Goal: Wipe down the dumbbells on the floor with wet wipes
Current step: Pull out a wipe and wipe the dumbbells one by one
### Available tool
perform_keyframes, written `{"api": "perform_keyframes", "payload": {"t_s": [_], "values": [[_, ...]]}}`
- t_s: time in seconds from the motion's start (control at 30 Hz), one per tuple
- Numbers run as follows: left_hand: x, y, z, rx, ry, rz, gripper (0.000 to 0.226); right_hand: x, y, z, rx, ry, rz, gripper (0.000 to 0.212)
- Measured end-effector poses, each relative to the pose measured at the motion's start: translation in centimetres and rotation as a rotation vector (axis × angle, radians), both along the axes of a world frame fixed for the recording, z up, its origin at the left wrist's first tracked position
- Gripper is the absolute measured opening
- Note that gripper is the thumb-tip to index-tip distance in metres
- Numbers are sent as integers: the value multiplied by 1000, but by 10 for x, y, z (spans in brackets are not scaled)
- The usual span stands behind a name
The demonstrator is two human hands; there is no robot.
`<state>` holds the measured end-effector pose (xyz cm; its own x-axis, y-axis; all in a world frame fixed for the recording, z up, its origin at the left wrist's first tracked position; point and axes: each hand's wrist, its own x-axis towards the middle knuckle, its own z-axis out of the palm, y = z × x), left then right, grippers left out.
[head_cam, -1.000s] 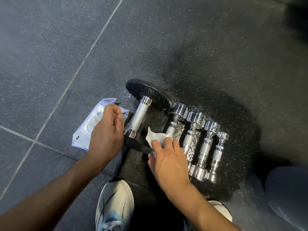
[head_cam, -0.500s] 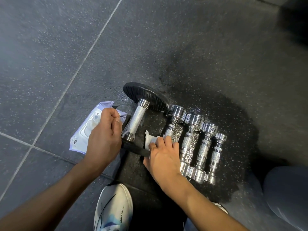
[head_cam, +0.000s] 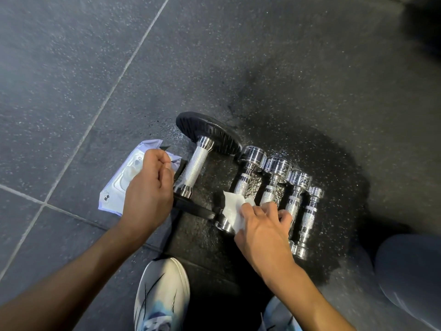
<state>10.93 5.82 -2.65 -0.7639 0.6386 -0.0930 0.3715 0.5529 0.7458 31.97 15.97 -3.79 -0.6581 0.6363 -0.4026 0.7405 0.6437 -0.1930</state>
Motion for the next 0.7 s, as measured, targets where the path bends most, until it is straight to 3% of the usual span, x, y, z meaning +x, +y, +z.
{"api": "perform_keyframes", "payload": {"t_s": [0.23, 0.37, 0.5, 0.7], "values": [[0, 1, 2, -12, -4, 12, 12, -11, -2, -12, -56, -90, 19, 43], [0, 1, 2, -14, -6, 20, 10, -10, -13, -22, -49, -34, 42, 44], [0, 1, 2, -13, -7, 19, 11, -6, -14, -27, 4, 2, 52, 58], [1, 2, 4, -20, -2, 23, 14, 0, -14, -23, 28, 145, -74, 51]]}}
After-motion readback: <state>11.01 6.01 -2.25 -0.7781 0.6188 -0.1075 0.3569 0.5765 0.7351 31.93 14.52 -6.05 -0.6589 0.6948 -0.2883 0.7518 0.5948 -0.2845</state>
